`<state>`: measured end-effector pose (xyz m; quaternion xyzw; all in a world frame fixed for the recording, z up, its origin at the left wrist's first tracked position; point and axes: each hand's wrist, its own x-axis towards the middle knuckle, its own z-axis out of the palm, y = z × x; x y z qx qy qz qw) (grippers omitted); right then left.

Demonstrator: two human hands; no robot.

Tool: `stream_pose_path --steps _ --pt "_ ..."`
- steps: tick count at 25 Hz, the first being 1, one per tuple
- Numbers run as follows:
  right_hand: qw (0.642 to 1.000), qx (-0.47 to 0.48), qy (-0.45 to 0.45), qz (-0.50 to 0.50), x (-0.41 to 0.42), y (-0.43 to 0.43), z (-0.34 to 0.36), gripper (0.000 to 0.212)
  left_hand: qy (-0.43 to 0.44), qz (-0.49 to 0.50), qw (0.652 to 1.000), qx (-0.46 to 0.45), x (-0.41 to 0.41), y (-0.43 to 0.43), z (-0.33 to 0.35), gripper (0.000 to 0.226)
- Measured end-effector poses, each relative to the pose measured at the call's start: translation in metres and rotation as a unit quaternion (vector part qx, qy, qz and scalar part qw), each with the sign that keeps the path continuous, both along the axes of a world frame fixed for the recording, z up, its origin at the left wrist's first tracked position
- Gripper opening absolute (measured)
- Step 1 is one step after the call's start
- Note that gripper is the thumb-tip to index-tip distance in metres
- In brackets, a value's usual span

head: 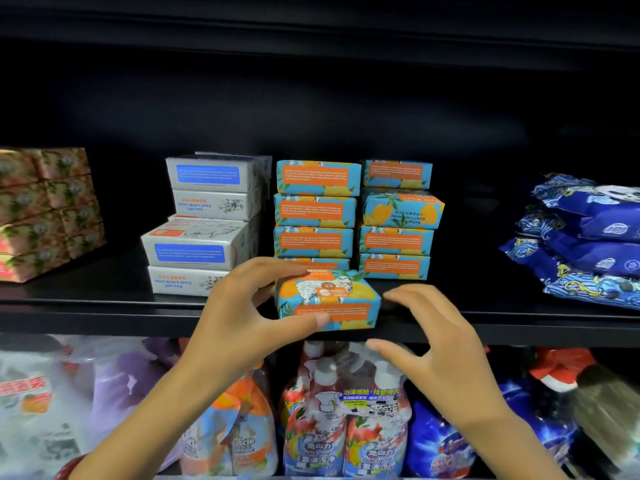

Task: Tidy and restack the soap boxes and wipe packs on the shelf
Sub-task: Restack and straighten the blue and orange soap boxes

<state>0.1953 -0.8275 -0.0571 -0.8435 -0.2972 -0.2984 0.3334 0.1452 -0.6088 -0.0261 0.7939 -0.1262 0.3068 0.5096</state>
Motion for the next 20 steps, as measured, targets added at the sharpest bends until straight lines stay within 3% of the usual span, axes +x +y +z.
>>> stream_pose_path --steps 4,10,20 --pt "0.996 -0.053 -0.056 -0.037 0.0 0.004 -0.005 0.044 0.002 0.048 0.997 0.056 0.002 0.003 -0.006 0.048" --pt "0.995 -0.062 -0.065 -0.047 0.0 0.002 -0.011 0.04 -0.104 0.152 0.961 0.205 0.002 0.0 -0.015 0.031" --pt "0.988 -0.066 -0.115 -0.076 0.001 0.005 -0.018 0.038 -0.146 0.179 0.923 0.307 0.016 -0.006 -0.01 0.028"
